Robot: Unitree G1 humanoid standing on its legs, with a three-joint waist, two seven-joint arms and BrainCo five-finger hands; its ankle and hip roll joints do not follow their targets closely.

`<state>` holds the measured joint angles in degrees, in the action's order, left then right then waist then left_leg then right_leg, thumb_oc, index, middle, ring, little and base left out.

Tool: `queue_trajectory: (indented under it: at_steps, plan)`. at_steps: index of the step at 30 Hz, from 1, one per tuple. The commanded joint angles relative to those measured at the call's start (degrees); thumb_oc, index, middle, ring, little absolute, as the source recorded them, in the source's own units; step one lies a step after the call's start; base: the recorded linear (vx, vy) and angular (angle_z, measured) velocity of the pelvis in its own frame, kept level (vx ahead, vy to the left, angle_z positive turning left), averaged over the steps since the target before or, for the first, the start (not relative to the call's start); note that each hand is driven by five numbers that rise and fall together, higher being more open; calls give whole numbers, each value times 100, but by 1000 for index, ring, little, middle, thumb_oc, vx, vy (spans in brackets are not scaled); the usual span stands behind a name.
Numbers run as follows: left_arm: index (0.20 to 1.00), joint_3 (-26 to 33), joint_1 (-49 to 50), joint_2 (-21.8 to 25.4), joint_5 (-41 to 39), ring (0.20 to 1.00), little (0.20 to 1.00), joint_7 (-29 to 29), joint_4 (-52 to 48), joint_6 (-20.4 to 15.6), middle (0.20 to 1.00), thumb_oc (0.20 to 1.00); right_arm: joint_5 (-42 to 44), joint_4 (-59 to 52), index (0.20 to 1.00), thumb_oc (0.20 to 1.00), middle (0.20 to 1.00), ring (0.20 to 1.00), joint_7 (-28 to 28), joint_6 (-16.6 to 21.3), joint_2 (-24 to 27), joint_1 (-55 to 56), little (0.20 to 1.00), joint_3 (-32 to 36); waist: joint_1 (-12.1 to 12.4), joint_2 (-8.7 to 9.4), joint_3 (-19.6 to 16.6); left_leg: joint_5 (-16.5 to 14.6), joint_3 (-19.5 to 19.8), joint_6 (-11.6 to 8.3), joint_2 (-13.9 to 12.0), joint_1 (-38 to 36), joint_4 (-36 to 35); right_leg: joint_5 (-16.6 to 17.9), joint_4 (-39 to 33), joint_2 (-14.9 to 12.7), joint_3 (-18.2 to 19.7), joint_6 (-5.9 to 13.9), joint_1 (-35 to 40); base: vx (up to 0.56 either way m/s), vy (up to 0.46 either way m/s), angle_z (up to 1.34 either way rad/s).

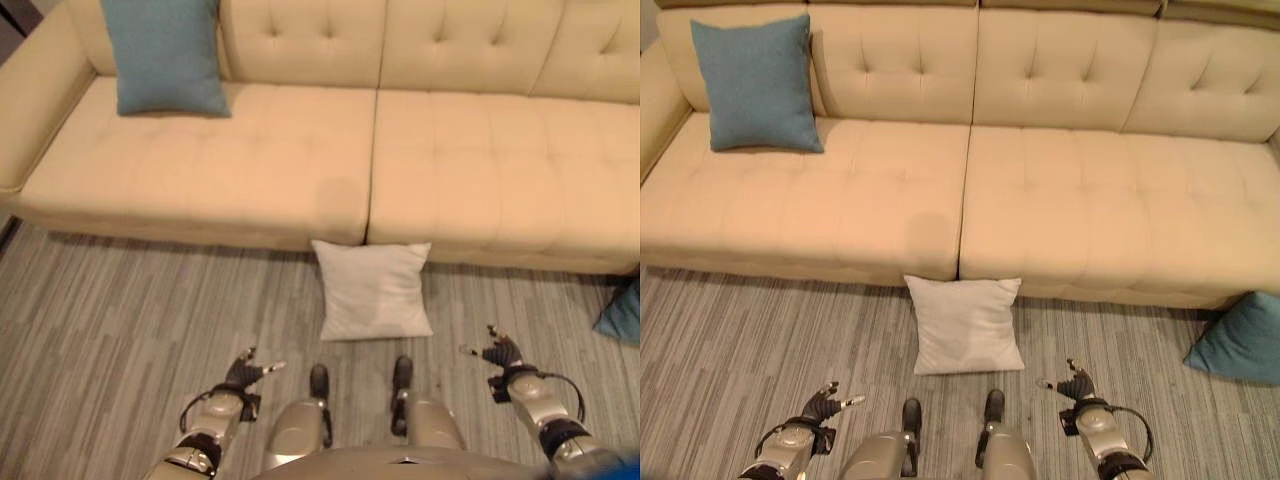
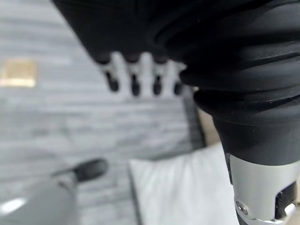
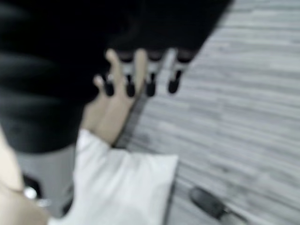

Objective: Pick up all the scattered cushions and arrange them neatly on the sofa.

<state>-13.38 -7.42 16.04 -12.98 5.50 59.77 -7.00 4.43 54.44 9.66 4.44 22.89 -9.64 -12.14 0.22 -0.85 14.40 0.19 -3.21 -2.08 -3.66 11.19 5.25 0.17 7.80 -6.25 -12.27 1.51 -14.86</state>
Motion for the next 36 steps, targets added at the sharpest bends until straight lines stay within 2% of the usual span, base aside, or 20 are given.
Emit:
queue_trajectory:
  at_steps: [1,6,7,8,12,14,17,22,26,29,31,32,36]
  plan:
    - [1000,2,-277,49,-173,1000,1000,238,-119,-222,1000,1000,162,-157,1000,1000,1000,1000,165,159,226,-67,1000,-77,-90,159,21,92,279,-180,-63,111,16,-16,279,-147,90,299,-24,38,-90,0]
    - [1000,-92,-248,-22,-208,1000,1000,209,-326,-201,1000,1000,219,-306,1000,1000,1000,1000,178,209,254,54,1000,-33,-165,201,73,68,116,-241,-142,265,465,-178,204,-35,117,155,185,64,-136,5]
    - [1000,-145,-255,-65,-181,1000,1000,184,-318,-181,1000,1000,234,-284,1000,1000,1000,1000,192,209,260,86,1000,-8,-173,246,117,-17,-34,-201,-160,401,847,-242,160,-17,77,74,303,36,-129,20]
    - [1000,-167,-267,-101,-196,1000,1000,177,-283,-177,1000,1000,253,-274,1000,1000,1000,1000,202,197,247,101,1000,9,-181,254,132,-36,-61,-178,-142,481,937,-270,130,-3,47,60,363,65,-152,21]
    - [1000,-202,-261,-138,-117,1000,1000,158,-200,-109,1000,1000,332,-260,1000,1000,1000,1000,238,173,208,159,1000,53,-139,227,72,227,-396,-135,-49,842,700,-384,75,103,-37,29,562,142,-21,35]
    - [1000,-171,-188,-102,-105,1000,1000,164,-207,-102,1000,1000,318,-199,1000,1000,1000,1000,260,166,159,160,1000,-5,2,183,48,424,-305,-161,61,846,382,-489,86,255,67,31,736,205,83,26]
    - [1000,-42,-7,-131,-144,1000,1000,152,-97,-89,1000,1000,239,-70,1000,1000,1000,1000,213,139,71,175,1000,-49,82,156,-38,403,-67,-96,138,593,110,-576,160,279,261,134,926,231,186,-28]
    - [1000,143,183,-66,-26,1000,1000,115,165,-53,1000,1000,55,151,1000,1000,1000,1000,138,85,-50,228,1000,-62,170,238,-253,189,-280,80,262,156,24,-442,249,-21,335,402,1077,182,178,-63]
    - [1000,245,176,74,-74,1000,1000,143,133,-58,1000,1000,86,108,1000,1000,1000,1000,124,90,-81,116,1000,-69,202,238,-212,88,-356,220,274,15,32,-193,825,-113,530,558,755,46,100,-51]
    - [1000,253,73,114,-99,1000,1000,183,133,-97,1000,1000,113,74,1000,1000,1000,1000,130,111,-109,35,1000,-119,178,227,-179,74,-302,239,322,-75,-56,-70,648,-95,562,492,548,12,7,-12]
    - [1000,214,-8,136,-79,1000,1000,215,148,-123,1000,1000,116,49,1000,1000,1000,1000,134,115,-84,4,1000,-180,101,272,-140,58,-264,216,375,-163,-129,82,177,12,581,451,444,11,-99,3]
    - [1000,222,-1,116,-104,1000,1000,189,74,-145,1000,1000,129,28,1000,1000,1000,1000,118,112,-85,18,1000,-179,102,323,-133,59,-200,183,415,-106,-53,95,-194,28,557,474,634,-43,-169,8]
    - [1000,183,43,27,-50,1000,1000,176,152,-138,1000,1000,114,1,1000,1000,1000,1000,153,149,-50,71,1000,-200,143,327,-152,251,-49,22,331,-19,-161,70,-375,202,482,350,766,-54,-184,46]
